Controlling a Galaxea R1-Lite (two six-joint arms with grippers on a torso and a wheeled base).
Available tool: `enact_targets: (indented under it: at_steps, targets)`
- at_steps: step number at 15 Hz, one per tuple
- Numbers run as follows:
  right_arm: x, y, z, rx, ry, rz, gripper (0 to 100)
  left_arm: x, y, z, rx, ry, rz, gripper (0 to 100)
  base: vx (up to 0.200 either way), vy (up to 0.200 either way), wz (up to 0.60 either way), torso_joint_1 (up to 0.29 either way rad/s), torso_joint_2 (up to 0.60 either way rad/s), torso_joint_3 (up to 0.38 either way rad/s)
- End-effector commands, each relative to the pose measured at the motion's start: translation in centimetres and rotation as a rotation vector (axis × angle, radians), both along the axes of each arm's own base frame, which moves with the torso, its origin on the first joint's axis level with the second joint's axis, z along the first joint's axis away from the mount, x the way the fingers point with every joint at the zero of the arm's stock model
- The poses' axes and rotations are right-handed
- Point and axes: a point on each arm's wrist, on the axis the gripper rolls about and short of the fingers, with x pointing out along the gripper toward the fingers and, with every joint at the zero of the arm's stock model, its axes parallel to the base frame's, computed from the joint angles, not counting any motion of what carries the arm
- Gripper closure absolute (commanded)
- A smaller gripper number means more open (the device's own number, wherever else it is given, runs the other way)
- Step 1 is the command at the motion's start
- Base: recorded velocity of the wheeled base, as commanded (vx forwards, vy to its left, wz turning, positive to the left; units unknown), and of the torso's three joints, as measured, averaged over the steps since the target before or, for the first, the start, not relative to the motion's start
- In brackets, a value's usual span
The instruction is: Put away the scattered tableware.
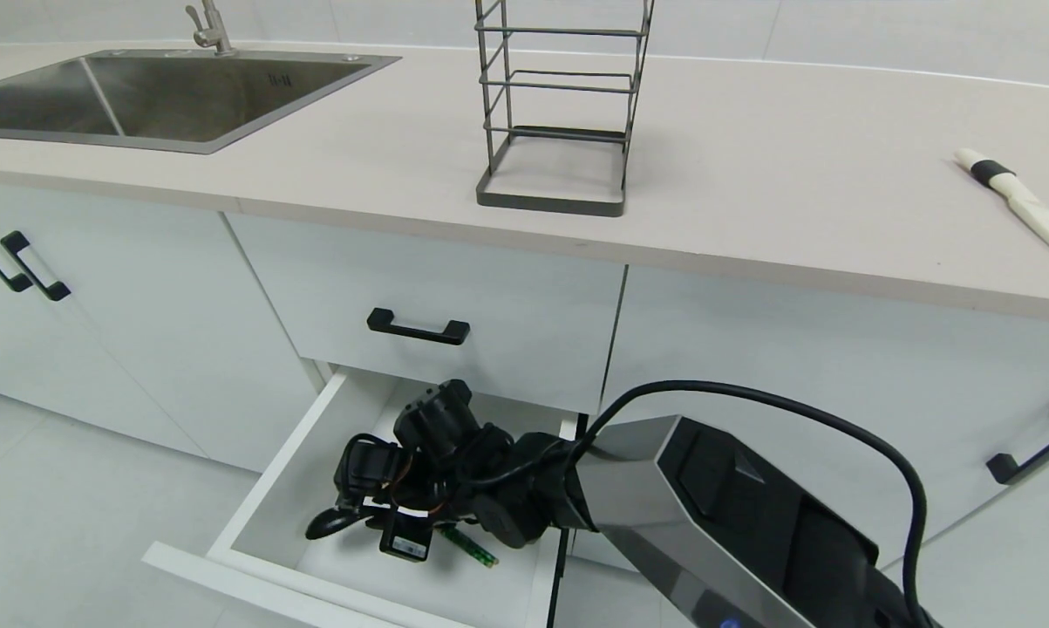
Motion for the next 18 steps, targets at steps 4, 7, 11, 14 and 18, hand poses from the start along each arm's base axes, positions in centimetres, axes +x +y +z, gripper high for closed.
enact_targets:
  at_steps: [4, 7, 11, 14, 18]
  targets:
    - [-0.2, -0.3, -0.3, -0.042, 0.029, 0.0, 0, 0.0, 0.0, 0.0, 0.0, 0.001, 0.0, 0, 0.0, 0.0, 0.0, 0.0, 0.0, 0.0]
    - [-0.6, -0.2, 3.1, -0.015, 0.005, 0.005, 0, 0.0, 0.0, 0.0, 0.0, 0.001, 0.0, 0, 0.0, 0.0, 0.0, 0.0, 0.0, 0.0]
    - [-2.8, -0.6, 8.2, 0.026, -0.026, 0.036, 0, 0.0, 0.0, 0.0, 0.0, 0.001, 0.0, 0, 0.0, 0.0, 0.0, 0.0, 0.0, 0.0]
    - [-6.0, -2.6, 12.8, 0.082, -0.077, 0.056, 0, 0.0, 0.0, 0.0, 0.0, 0.001, 0.0, 0, 0.0, 0.0, 0.0, 0.0, 0.0, 0.0]
    - [-10.5, -9.1, 15.3, 0.053, -0.121, -0.051, 0, 0.0, 0.0, 0.0, 0.0, -0.001, 0.0, 0, 0.0, 0.0, 0.0, 0.0, 0.0, 0.0]
